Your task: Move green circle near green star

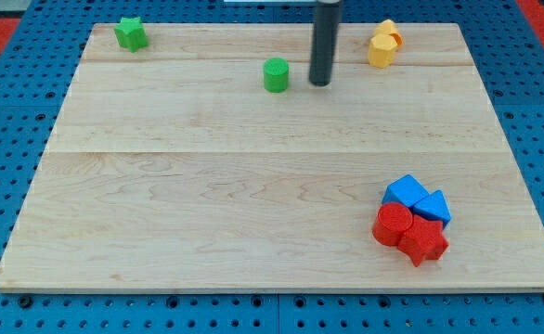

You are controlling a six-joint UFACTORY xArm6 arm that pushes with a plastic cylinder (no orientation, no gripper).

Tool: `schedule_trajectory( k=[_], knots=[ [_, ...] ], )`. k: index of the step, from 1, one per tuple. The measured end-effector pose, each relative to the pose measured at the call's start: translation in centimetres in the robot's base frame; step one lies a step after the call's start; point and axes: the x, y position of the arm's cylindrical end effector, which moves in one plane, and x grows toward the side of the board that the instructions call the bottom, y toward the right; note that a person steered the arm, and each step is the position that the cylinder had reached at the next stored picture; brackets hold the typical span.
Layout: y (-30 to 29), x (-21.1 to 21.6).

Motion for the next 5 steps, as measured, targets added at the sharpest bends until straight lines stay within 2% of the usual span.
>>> schedule_trajectory(
  k=[1, 2, 3, 4, 5],
  knots=[
    [-7.5, -3.7],
    [-11.3, -7.8],
    [-19.5, -8.9],
    [-16.3, -8.3],
    [-9.1, -5.3]
  ],
)
